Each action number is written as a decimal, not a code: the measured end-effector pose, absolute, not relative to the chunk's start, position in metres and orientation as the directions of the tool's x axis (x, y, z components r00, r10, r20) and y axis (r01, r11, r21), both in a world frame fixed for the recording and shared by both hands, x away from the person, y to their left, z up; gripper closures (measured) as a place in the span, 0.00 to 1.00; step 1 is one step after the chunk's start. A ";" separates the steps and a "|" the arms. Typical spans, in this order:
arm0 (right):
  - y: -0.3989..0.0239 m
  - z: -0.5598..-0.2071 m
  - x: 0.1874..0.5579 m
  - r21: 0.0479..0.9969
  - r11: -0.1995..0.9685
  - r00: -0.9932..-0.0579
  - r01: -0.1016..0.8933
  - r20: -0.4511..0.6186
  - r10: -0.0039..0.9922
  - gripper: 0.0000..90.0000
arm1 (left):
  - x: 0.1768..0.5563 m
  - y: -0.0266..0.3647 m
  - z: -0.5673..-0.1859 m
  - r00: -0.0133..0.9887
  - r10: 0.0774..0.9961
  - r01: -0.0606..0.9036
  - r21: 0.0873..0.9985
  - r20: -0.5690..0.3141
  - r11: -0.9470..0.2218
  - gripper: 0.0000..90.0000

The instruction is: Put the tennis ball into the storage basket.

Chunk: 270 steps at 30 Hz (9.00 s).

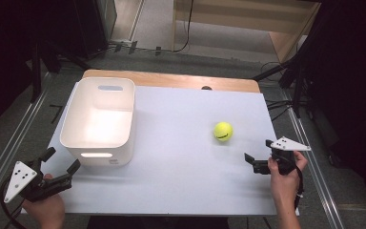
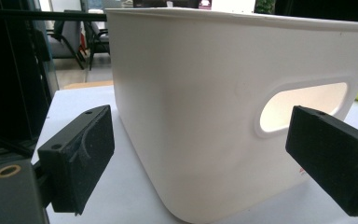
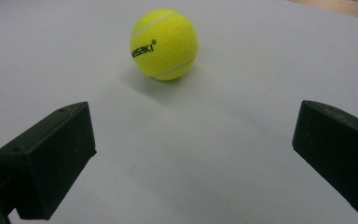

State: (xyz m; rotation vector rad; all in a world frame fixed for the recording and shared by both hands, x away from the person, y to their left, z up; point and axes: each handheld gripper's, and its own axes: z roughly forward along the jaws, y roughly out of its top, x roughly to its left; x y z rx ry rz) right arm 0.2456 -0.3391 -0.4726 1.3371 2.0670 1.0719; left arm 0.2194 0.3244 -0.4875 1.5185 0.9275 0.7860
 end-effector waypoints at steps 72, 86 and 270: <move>-0.262 -0.477 0.369 0.531 0.411 -0.508 0.741 0.043 0.861 0.07 | 0.220 0.326 -0.487 0.470 0.882 0.130 0.991 -0.024 -0.043 0.09; -0.256 -0.490 0.379 0.508 0.399 -0.487 0.763 0.046 0.872 0.23 | 0.220 0.326 -0.487 0.469 0.883 0.131 0.991 -0.024 -0.043 0.09; 0.033 -0.360 0.383 0.644 0.734 -0.961 0.215 0.006 0.276 0.26 | 0.223 0.319 -0.487 0.484 0.875 0.151 0.985 0.004 -0.088 0.09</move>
